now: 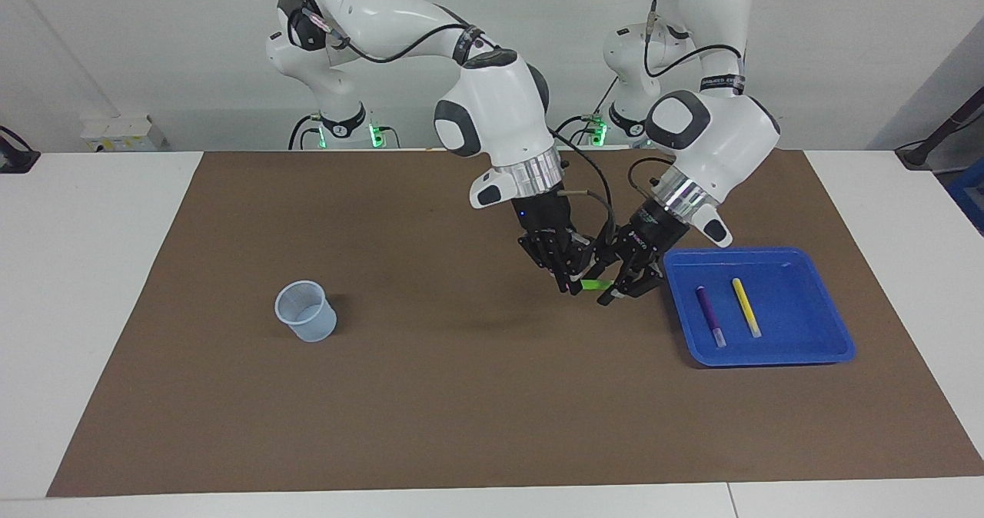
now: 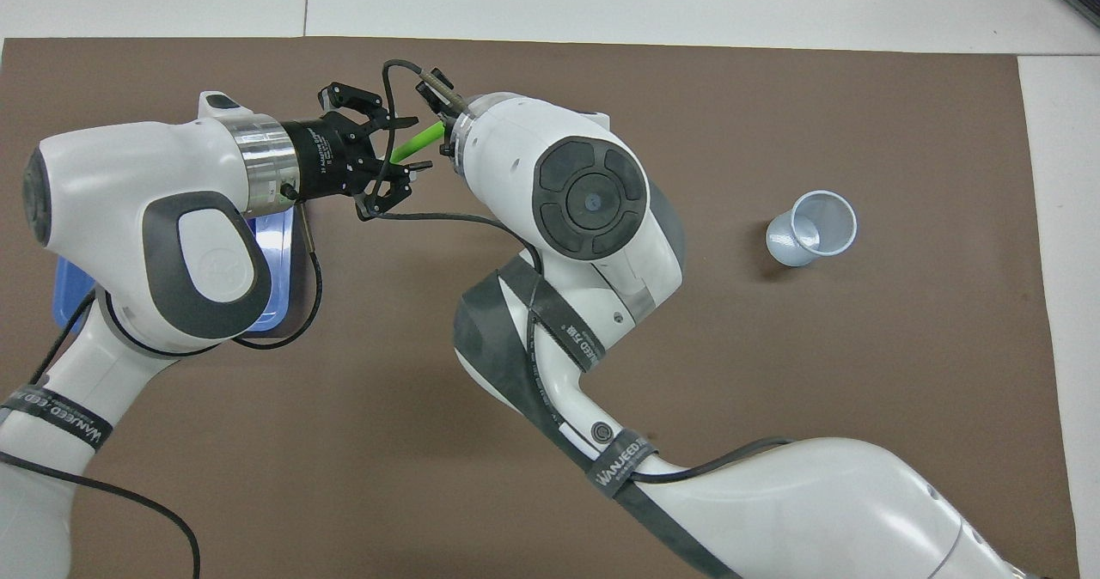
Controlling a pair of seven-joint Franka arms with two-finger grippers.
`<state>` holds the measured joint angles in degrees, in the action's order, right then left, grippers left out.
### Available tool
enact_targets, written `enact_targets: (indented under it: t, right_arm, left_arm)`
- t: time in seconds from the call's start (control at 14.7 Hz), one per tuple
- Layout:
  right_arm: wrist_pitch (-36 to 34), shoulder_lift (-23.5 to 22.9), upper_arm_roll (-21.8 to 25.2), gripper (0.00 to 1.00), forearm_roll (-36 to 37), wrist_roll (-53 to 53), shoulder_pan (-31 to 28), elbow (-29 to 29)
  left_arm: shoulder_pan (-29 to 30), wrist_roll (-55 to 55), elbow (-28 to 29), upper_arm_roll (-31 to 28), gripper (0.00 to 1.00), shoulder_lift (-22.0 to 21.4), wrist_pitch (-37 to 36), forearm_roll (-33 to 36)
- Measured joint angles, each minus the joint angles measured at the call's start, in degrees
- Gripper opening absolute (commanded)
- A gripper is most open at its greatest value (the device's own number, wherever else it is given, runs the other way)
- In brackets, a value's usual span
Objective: Right arm passes pens to left for tray arrangement
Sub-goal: 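Close the left gripper on the green pen beside the right gripper, then lower the green pen into the tray while the right gripper withdraws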
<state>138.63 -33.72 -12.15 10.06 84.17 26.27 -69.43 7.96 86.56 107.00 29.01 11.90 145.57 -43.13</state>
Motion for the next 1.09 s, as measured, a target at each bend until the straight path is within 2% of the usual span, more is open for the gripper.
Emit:
enact_targets:
  t: [0.07,0.61,0.68,0.75,0.89,0.95,1.09]
  right_arm:
    - [0.0,0.0,0.0,0.0,0.0,0.01,0.06,0.0]
    - [-0.27,-0.24,-0.23,0.0,-0.08,0.9,0.3,0.37]
    - [-0.27,-0.24,-0.27,0.19,-0.1,0.92,0.31,0.36]
    - [-0.28,-0.25,-0.31,0.51,-0.27,1.03,0.31,0.36]
    - [-0.59,-0.31,-0.38,0.93,-0.92,1.04,0.32,0.36]
    - [-1.12,-0.3,-0.44,1.0,-0.93,1.04,0.32,0.41]
    - [-2.69,-0.28,-0.47,1.0,-0.93,1.04,0.29,0.7]
  left_arm:
    - [0.03,0.0,0.0,-0.06,0.0,0.0,0.03,0.0]
    - [0.28,0.06,0.57,-0.12,0.0,-0.07,0.35,-0.16]
    - [0.32,-0.55,0.59,-0.12,0.0,-0.09,0.35,-0.16]
    - [0.39,-1.31,0.62,-0.12,0.0,-0.09,0.35,-0.16]
    - [0.63,-3.19,0.68,-0.12,0.0,-0.12,0.1,-0.16]
    - [0.81,-4.88,0.79,-0.18,0.0,-0.11,-0.21,-0.14]
    - [1.96,-10.73,1.13,-0.27,0.0,-0.18,-2.05,-0.14]
